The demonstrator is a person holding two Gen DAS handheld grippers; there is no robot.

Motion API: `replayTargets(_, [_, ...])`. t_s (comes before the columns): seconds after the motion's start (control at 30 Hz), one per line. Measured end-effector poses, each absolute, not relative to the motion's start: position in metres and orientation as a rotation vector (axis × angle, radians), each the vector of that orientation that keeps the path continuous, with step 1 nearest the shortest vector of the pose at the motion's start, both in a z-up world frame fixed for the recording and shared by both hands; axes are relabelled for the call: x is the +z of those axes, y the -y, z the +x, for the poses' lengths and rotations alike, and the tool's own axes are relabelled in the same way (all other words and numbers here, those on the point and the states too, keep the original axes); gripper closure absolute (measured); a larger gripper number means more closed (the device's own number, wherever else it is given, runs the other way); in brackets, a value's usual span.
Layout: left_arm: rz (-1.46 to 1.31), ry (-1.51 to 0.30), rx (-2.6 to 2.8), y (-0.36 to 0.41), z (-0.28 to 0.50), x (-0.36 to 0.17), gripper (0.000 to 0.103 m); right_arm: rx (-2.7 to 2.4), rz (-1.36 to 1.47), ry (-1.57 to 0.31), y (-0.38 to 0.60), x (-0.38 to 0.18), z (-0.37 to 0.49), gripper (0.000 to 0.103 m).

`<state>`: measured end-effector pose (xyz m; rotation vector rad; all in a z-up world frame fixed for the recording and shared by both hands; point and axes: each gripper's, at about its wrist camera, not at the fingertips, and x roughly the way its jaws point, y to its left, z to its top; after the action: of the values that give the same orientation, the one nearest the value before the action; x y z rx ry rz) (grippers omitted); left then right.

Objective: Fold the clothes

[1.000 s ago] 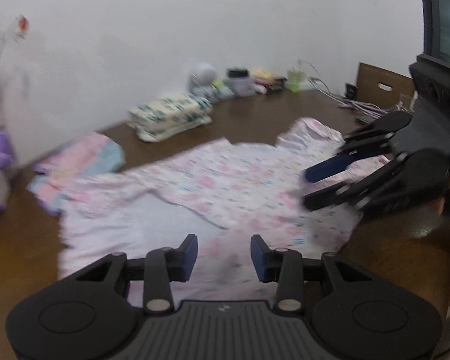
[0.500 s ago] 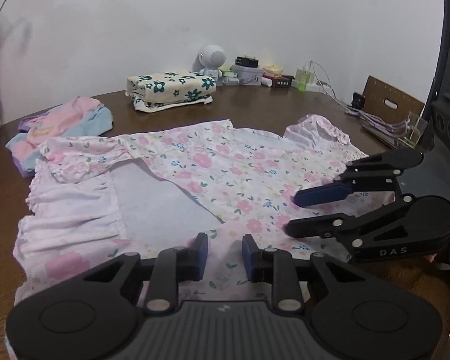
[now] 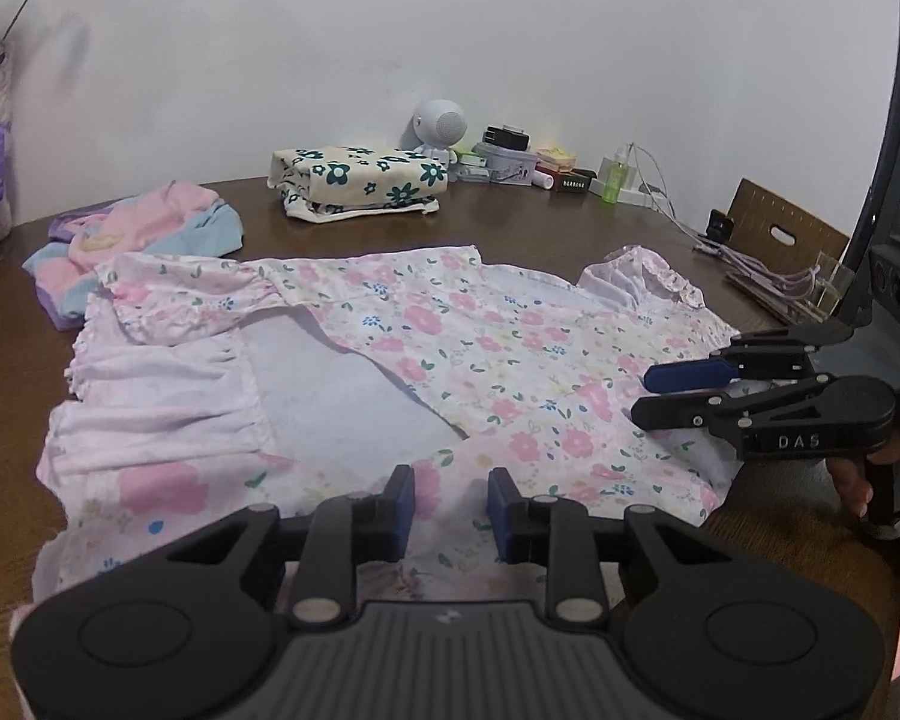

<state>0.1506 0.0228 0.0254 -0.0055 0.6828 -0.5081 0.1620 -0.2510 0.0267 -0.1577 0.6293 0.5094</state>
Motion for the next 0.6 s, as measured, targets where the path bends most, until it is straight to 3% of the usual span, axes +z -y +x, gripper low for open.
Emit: replayTargets(0.6, [-0.065,-0.659,-0.330,-0.086,0.133,0.028,0.080,0.499,-0.157,-0.630,0.249,0.027,0.160,0.068])
